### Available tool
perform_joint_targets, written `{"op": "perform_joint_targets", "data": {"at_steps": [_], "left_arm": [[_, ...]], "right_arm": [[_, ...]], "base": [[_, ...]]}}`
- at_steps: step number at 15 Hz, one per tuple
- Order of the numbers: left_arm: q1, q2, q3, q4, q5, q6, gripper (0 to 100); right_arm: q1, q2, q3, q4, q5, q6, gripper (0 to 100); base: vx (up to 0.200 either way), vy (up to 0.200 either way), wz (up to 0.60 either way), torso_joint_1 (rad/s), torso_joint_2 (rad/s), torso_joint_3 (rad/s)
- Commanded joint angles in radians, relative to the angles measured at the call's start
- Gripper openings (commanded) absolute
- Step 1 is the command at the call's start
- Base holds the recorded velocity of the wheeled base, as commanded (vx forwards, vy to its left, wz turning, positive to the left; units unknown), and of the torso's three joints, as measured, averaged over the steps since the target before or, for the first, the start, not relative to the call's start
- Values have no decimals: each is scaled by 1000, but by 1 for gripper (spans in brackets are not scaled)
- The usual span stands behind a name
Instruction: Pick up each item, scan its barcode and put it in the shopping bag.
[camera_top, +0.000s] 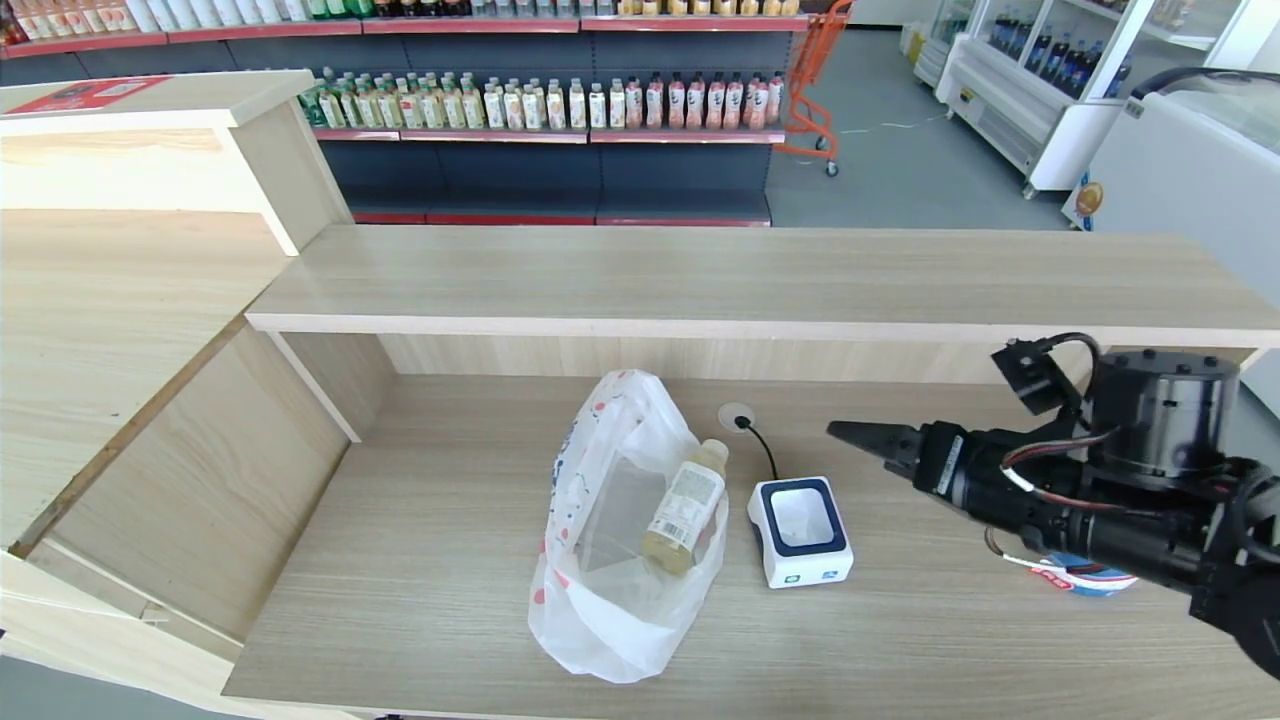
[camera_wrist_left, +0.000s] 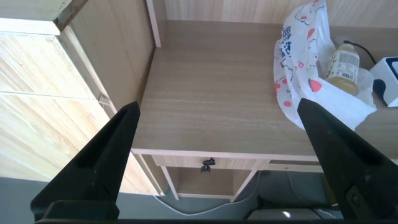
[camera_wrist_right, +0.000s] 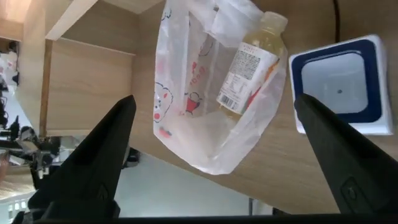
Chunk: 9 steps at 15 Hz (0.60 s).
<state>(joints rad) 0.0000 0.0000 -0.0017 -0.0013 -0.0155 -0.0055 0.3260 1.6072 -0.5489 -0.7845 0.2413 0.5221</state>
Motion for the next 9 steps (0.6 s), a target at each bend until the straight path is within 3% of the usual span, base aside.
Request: {"op": "perform_joint_targets", "data": {"at_steps": [1,3,5,7,9], "left_arm": [[0,0,0,0,0,-1,100],[0,0,0,0,0,-1,100],[0,0,0,0,0,-1,100],[0,0,0,0,0,-1,100],[0,0,0,0,0,-1,100]], "right_arm": [[-137,-267,12,149,-14,-264,100],[-156,-369,1,179,-11,-372,100],[-171,-478,-23,321,-17,-370,100],[-179,-607,-43,562,-25,-300,100],[-186,-672,-54,688,-60,-205,100]], "base": [[0,0,0,0,0,0],[0,0,0,0,0,0],[0,0,0,0,0,0],[0,0,0,0,0,0],[0,0,0,0,0,0]]}}
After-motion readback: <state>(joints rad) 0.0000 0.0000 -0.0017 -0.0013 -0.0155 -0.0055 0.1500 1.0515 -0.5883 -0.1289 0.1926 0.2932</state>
